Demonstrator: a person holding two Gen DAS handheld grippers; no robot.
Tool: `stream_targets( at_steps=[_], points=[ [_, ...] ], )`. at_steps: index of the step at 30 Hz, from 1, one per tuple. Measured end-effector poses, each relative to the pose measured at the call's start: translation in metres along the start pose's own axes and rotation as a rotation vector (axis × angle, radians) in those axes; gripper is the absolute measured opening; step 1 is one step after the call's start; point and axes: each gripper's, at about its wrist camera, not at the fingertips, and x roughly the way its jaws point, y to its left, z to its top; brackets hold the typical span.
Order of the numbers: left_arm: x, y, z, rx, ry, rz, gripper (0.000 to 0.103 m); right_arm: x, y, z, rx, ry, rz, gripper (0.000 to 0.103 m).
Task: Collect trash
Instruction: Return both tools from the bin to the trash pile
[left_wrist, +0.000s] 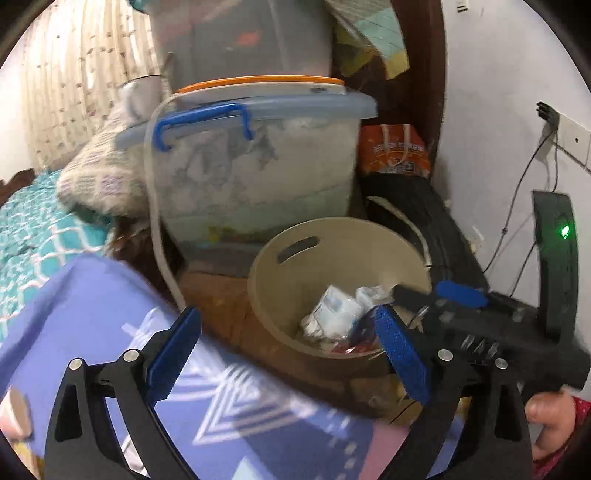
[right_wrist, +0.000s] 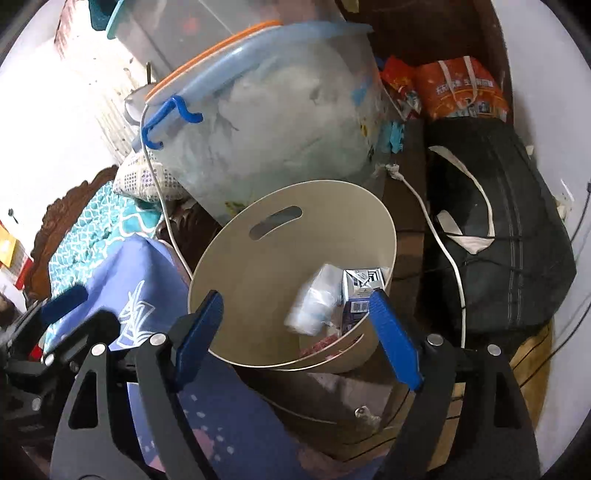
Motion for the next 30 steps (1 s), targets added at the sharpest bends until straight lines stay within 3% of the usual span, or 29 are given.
stream_targets(
  at_steps=[5,11,23,30],
  points=[
    [-0.04,0.029,-0.034,-0.06,-0.009,0.09,0.091,-0.029,0.016,-0.02,0.048,-0.045,0.039,0.081],
    [-0.097,0.073,-0.091,-0.152,0.005,0.216,0.091,-0.045,0.068,-0.051,0.005,-0.027,0.109,0.081],
    [-0.211,0.177,-0.207,-0.396,0.028,0.535,0.091,-0.03,0.219,-0.139,-0.185,0.136,0.277,0.081],
    [-0.263,0.22,-0.26,-0.542,0.016,0.634,0.091,-0.032,0.297,-0.186,-0.351,0.195,0.334,0.081]
  ],
)
